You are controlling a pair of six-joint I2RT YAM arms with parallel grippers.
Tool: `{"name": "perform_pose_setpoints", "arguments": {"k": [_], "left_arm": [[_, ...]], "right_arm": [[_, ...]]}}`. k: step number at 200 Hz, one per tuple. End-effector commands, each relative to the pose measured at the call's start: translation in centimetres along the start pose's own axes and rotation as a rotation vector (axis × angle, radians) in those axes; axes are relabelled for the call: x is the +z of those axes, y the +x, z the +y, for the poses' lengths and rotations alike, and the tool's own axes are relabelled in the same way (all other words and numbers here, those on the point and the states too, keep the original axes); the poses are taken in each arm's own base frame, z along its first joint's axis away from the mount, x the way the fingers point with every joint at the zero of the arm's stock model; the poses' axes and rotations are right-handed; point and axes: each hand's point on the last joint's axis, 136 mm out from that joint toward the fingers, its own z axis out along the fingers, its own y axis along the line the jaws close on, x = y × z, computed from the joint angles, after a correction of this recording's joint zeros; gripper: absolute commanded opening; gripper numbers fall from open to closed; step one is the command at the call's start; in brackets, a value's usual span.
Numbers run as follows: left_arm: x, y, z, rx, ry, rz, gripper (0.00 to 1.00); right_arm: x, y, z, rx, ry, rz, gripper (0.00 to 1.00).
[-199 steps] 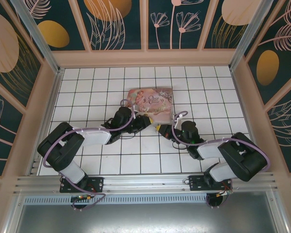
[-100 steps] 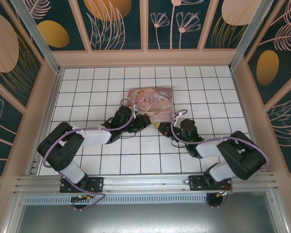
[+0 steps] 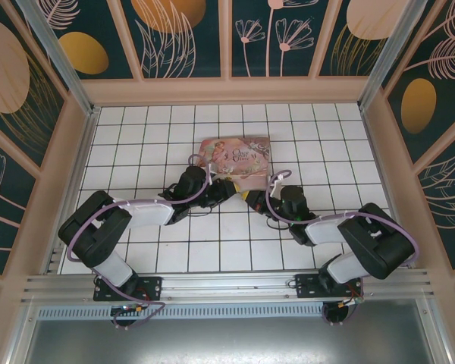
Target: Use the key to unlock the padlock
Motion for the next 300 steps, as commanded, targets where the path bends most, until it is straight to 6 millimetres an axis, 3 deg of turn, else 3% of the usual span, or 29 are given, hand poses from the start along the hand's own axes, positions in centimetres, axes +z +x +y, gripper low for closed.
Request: {"name": "perform_pose_setpoints", "arguments": {"k": [1,300], "left_arm": [[-0.4,-0.5,-3.2,0.021,0.1,0.005,0.0],[-0.3,-0.4,-2.6,0.022,0.089,0.005,0.0]], "right_arm": [[0.5,-1.0,2.1,-0.023,-0.055,-0.033,0.0],[0.9,-1.6,4.0,-0.061,-0.072,-0.043,0.0]]}}
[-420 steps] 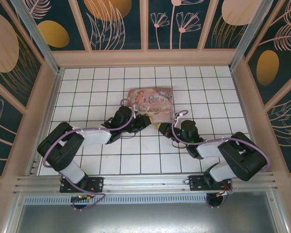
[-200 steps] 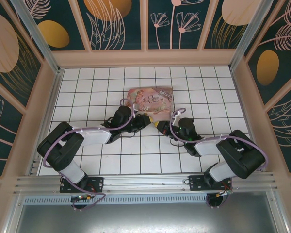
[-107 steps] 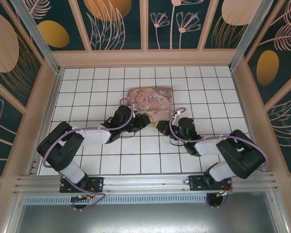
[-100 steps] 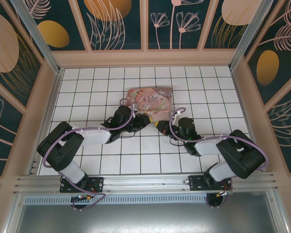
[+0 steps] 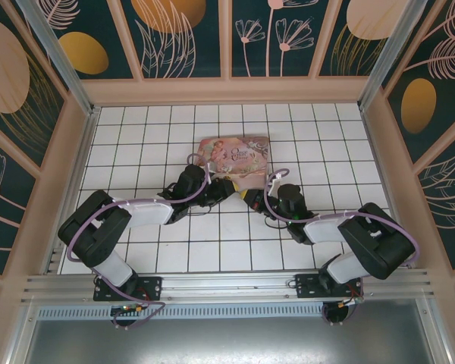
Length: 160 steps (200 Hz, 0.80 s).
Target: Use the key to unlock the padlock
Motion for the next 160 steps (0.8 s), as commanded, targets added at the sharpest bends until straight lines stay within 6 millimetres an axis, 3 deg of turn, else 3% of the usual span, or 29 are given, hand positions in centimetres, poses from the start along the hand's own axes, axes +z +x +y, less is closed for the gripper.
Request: {"name": "perform_pose_setpoints", "arguments": {"k": [1,114,160], "left_arm": [[-0.2,0.0,-2.7,0.024,0.092,0.015,0.0],[-0.1,0.2,-3.0,-0.015,0.085,0.04,0.0],[0.3,-0.2,-3.2,-0.046,0.036,0.051,0.0]], "right_arm": [[0.2,-1.4,3.8,-0.058,-0.097,-0.038,0.0],[-0.1,-2.0,4.2,-0.117,-0.095,-0.069,0.0],[-0.2,-1.0,2.7,-0.151,-0.023,-0.028,0.0]]}}
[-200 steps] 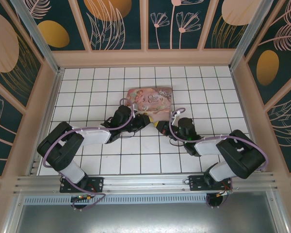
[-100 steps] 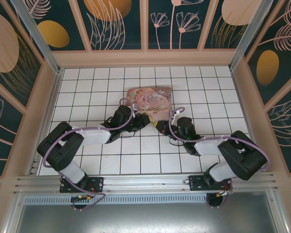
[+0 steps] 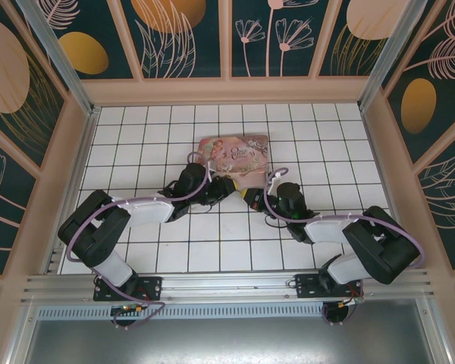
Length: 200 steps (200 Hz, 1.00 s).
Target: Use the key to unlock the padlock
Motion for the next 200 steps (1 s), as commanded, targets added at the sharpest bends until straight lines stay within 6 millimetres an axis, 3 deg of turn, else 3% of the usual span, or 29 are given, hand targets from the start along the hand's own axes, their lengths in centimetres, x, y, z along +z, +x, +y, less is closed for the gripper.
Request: {"name": "perform_pose_setpoints", "arguments": {"k": [1,60,138,200], "left_arm": [[0.1,0.2,-2.9,-0.014,0.056,0.047,0.0],[0.6,-0.1,-4.2,-0.045,0.054,0.075,0.0],[0.9,-0.1,-4.1,-0.059,0.049,0.089,0.0],[0.9,0.0,-4.6,-0.084,0.065,0.105,0.0]], "right_arm": [[-0.1,-0.8,2.4,-0.079,-0.045,-0.018,0.0],[-1.5,-0.2,0.4,-0.115,0.042,-0.032,0.0],[-3.2,-2.3,0.7,-0.145,0.069,-0.146,0.0],[-2.9,-2.6,0.2,-0.201,0.097,-0.162,0.0]]}}
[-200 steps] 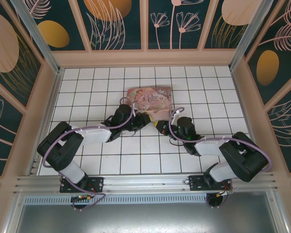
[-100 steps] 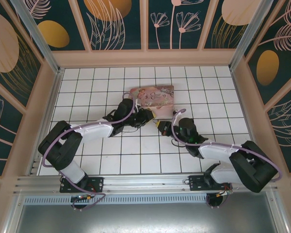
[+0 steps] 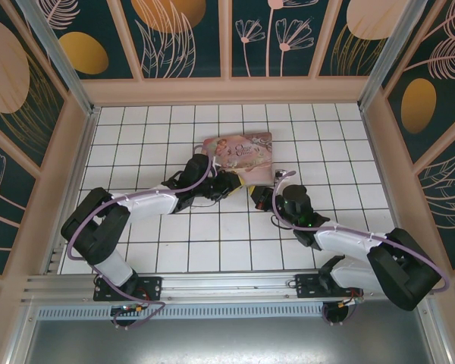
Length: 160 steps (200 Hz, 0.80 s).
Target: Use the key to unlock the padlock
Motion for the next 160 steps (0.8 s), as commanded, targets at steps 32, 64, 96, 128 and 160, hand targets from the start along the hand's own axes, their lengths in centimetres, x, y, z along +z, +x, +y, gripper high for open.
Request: {"name": "perform_pose_setpoints", "arguments": {"k": [32,64,96,128,160], "left_arm": [[0.2,0.2,-2.5,-0.009,0.077,0.038,0.0],[0.3,0.1,-2.5,-0.012,0.078,0.041,0.0],[0.4,0.1,-2.5,-0.012,0.076,0.043,0.0],[0.4,0.1,-2.5,-0.007,0.074,0.041,0.0],[0.5,0.0,-2.3,-0.005,0.069,0.04,0.0]], "right_arm": [[0.3,0.2,-0.7,-0.046,0.02,-0.011,0.0],[0.6,0.6,-0.5,-0.05,0.017,-0.002,0.0],[0.8,0.6,-0.2,-0.055,0.013,0.002,0.0],[0.9,0.5,0.1,-0.058,0.006,0.001,0.0],[1.0,0.4,0.3,-0.061,0.003,-0.003,0.0]]}}
